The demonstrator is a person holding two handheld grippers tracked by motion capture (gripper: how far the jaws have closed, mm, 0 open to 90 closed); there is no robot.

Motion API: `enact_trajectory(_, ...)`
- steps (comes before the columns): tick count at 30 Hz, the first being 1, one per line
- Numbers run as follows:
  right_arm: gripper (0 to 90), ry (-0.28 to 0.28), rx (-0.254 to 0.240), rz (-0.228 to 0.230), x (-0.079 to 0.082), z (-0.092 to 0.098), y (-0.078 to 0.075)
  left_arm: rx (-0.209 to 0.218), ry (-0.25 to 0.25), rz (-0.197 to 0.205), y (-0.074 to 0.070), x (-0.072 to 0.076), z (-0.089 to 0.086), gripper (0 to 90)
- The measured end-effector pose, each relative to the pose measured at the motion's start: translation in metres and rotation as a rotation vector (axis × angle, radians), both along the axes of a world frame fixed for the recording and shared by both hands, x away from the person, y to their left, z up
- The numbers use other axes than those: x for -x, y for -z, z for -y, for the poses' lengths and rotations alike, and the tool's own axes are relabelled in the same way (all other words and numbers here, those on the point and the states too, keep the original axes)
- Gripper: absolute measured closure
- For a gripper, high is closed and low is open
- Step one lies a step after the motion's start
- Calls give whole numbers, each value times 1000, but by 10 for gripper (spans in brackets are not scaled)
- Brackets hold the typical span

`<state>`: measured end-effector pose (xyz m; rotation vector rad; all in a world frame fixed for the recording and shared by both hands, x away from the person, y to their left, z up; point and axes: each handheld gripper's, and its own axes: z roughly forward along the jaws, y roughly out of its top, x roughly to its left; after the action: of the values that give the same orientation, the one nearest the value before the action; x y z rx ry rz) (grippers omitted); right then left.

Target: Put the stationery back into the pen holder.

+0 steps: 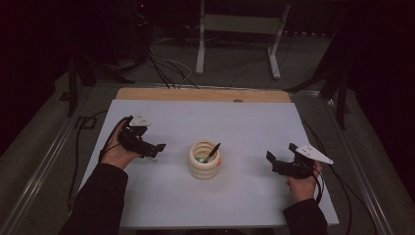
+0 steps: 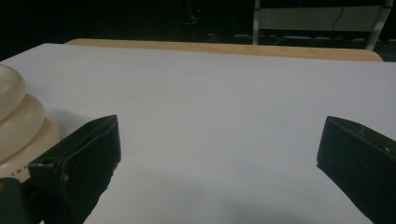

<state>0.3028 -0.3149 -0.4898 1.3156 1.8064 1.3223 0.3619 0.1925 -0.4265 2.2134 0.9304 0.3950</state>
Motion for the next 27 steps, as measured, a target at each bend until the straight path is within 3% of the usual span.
enact_trajectory(27, 0, 0, -3, 0, 0, 0, 0, -14, -25, -13, 15, -5, -15, 1)
